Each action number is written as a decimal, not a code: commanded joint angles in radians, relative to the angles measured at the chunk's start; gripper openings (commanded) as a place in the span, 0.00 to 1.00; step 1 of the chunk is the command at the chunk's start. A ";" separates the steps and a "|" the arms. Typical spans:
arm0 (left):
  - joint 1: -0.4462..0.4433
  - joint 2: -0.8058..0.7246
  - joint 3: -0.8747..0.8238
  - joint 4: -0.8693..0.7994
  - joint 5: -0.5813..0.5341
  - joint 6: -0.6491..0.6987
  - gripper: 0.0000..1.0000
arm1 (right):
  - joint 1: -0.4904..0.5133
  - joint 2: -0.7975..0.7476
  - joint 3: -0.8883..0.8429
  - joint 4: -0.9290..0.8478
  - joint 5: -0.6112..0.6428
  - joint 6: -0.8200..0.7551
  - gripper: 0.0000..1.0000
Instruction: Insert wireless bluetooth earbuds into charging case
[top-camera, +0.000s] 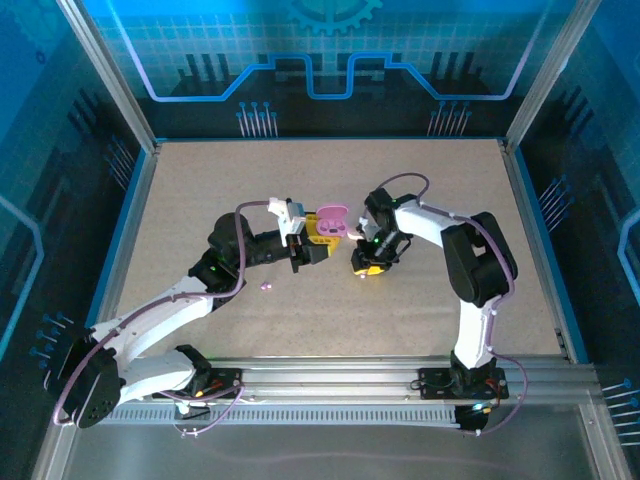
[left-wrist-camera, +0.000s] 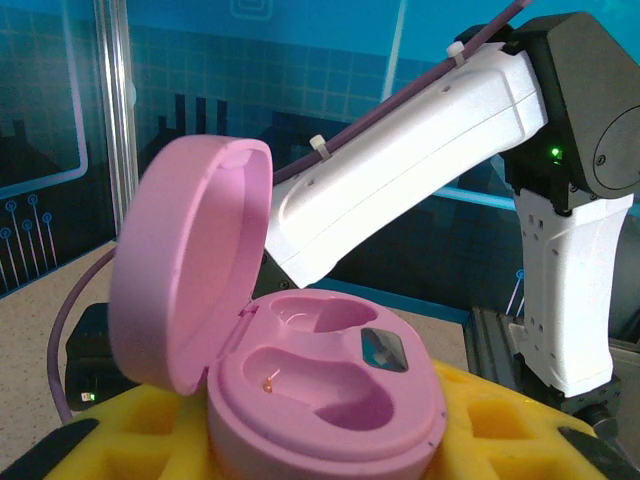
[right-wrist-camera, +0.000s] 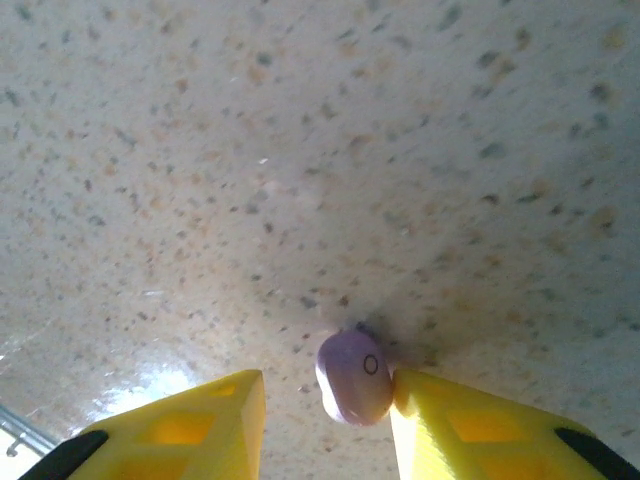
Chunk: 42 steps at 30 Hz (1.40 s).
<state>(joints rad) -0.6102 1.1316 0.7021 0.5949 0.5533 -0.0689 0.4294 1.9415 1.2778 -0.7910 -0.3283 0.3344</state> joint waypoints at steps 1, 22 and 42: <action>-0.004 -0.013 -0.003 0.016 -0.007 0.014 0.32 | 0.014 -0.050 -0.010 0.004 -0.059 -0.013 0.39; -0.004 -0.032 -0.012 0.008 -0.023 0.025 0.32 | 0.078 0.052 0.138 -0.106 0.118 0.029 0.40; -0.004 -0.044 -0.015 -0.010 -0.026 0.040 0.32 | 0.127 0.166 0.230 -0.175 0.150 0.075 0.29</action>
<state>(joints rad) -0.6102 1.1114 0.7017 0.5797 0.5346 -0.0494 0.5377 2.0769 1.4822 -0.9249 -0.1829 0.3935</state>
